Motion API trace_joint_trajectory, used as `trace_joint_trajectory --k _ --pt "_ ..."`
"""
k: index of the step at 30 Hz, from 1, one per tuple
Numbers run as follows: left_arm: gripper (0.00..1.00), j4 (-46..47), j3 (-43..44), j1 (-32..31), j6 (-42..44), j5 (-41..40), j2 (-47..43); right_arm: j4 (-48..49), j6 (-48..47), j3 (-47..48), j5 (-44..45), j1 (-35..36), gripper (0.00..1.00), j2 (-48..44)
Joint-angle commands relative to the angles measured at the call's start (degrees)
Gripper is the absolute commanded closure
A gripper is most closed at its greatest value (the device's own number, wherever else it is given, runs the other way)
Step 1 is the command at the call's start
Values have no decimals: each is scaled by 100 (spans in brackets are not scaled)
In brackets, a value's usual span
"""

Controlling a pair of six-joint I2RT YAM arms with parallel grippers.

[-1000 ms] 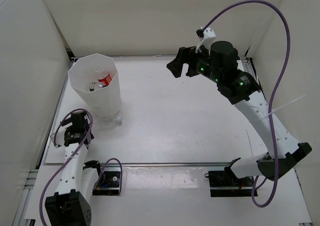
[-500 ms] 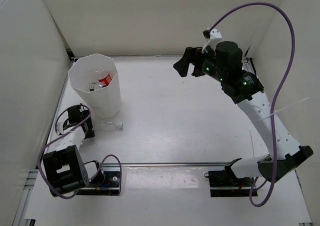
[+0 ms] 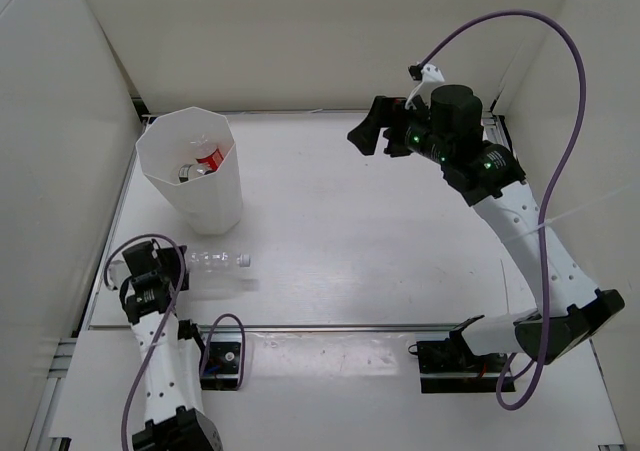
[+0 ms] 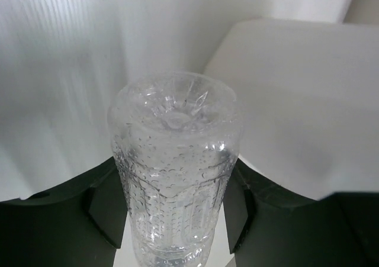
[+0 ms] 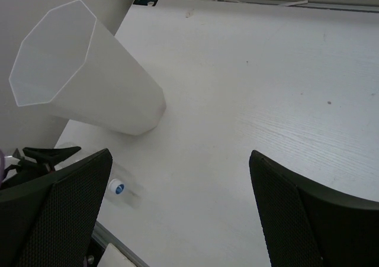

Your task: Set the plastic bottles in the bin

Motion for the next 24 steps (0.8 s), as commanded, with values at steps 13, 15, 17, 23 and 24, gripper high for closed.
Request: trace_joint_trajectory --k 13,15,17,23,24 --pt "58 -626 5635 -79 1904 -151 1347 -37 331 -391 -186 -40 0 4" --pt "58 -561 6520 -175 2124 -335 2205 16 401 -391 -186 -40 0 57" --pt "63 -561 6972 -385 2658 -477 2753 69 498 -391 -186 -40 0 119" --pt "44 -456 7895 -904 3712 -1470 3976 324 569 -260 -247 -40 0 399" --pt "32 -456 8054 -1079 3890 -1470 4091 324 569 -207 -247 -40 0 400"
